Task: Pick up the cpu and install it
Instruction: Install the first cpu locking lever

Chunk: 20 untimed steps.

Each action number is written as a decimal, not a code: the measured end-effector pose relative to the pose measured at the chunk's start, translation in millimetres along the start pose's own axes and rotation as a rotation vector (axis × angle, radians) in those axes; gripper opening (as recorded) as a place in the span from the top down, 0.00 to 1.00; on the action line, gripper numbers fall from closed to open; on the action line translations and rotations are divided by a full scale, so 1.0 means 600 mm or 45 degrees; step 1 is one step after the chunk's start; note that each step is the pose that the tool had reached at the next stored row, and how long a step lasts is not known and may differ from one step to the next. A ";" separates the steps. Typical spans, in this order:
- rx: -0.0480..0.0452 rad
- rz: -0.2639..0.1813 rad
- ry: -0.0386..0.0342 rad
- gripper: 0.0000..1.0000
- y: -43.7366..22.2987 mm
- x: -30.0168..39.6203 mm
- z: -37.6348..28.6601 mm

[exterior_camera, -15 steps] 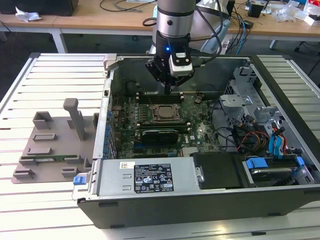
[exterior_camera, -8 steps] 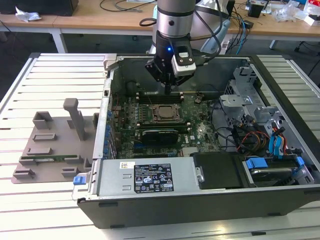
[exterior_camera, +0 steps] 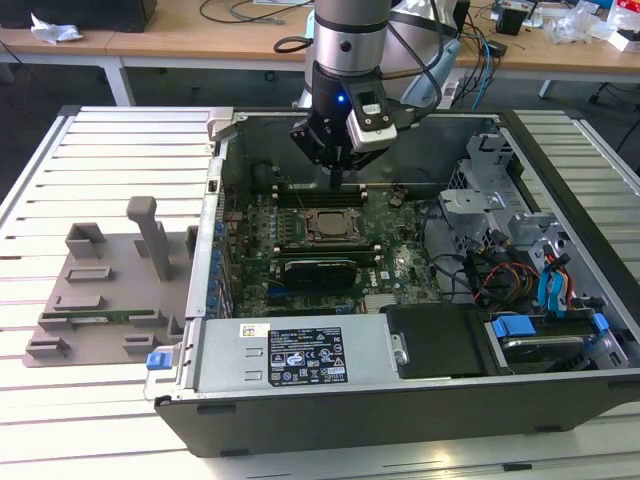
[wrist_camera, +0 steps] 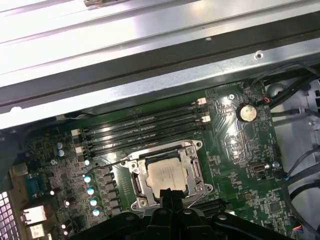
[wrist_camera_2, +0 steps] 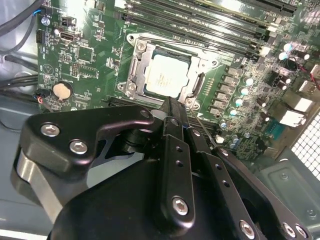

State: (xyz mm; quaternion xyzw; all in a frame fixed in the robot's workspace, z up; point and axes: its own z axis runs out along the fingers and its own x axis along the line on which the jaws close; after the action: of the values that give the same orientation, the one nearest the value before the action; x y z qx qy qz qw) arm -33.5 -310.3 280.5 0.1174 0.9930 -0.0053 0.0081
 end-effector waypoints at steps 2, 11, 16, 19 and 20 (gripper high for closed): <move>-0.001 -0.031 -0.0003 0.89 0.000 0.000 0.000; -0.002 -0.132 -0.0012 0.89 0.000 0.000 0.000; -0.003 -0.179 -0.0015 0.89 0.000 0.000 0.000; -0.004 -0.203 -0.0018 0.89 0.000 0.000 0.000; -0.004 -0.210 -0.0018 0.89 0.000 0.000 0.000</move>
State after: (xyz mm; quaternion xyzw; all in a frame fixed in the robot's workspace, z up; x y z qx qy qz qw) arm -33.5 -310.3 280.5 0.0353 0.9993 -0.0046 0.0085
